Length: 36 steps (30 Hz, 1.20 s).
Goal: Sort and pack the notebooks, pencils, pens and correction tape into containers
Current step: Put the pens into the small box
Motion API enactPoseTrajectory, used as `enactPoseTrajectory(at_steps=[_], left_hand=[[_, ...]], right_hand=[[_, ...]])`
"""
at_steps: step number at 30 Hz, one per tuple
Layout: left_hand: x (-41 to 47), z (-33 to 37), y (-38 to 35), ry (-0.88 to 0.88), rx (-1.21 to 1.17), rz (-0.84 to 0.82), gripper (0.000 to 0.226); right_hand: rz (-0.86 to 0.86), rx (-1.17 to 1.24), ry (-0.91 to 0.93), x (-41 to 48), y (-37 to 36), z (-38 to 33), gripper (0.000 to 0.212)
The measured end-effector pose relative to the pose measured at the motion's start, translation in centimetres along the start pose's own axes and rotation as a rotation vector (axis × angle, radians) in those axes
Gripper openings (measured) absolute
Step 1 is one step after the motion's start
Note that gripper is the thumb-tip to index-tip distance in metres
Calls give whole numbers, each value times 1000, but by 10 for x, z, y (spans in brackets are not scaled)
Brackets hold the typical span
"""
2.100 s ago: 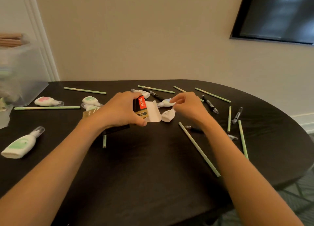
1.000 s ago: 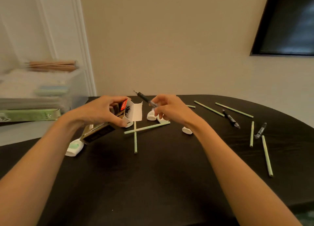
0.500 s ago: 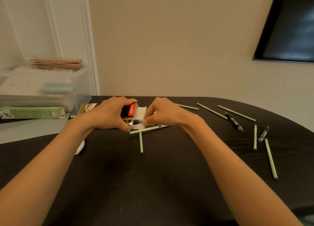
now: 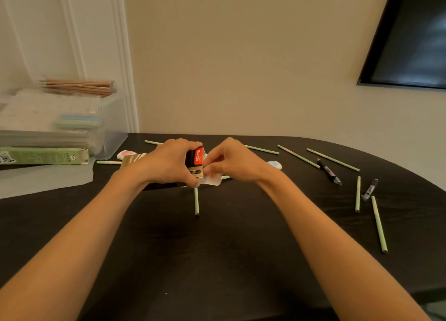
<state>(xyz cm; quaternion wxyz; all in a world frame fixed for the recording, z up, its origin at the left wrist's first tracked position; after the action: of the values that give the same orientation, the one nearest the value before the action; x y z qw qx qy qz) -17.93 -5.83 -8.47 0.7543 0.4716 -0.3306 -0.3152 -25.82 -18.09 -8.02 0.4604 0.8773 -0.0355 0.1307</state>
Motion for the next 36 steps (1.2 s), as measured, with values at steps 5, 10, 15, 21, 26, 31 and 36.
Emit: enactPoseTrajectory(at_steps=[5, 10, 15, 21, 26, 31, 36], left_hand=[[8, 3, -3, -3, -70, -12, 59], [13, 5, -1, 62, -38, -1, 78], [13, 27, -4, 43, -65, -14, 70], [14, 48, -11, -3, -114, -29, 44], [23, 64, -13, -15, -118, -17, 45], [41, 88, -24, -22, -94, -48, 46], [68, 114, -42, 13, -62, -20, 53]], right_hand=[[44, -11, -28, -10, 13, 11, 21], [130, 214, -121, -30, 37, 29, 9], [157, 102, -59, -32, 27, 29, 12], [132, 43, -48, -34, 18, 39, 14], [260, 223, -117, -46, 26, 55, 12], [217, 253, -173, -58, 39, 74, 18], [293, 215, -226, -77, 68, 104, 19]])
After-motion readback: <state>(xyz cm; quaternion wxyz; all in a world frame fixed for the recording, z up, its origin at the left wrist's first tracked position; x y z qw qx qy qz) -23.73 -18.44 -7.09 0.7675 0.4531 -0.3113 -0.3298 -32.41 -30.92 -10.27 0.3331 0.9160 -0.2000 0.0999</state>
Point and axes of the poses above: each hand's wrist, its own x-axis towards the middle knuckle, its own y-axis out of the back of the hand, z = x × y, the point moved 2 cm from there along x, towards the middle knuckle, and after that the axes turned 2 degrees about y, right-handed, at the moved point
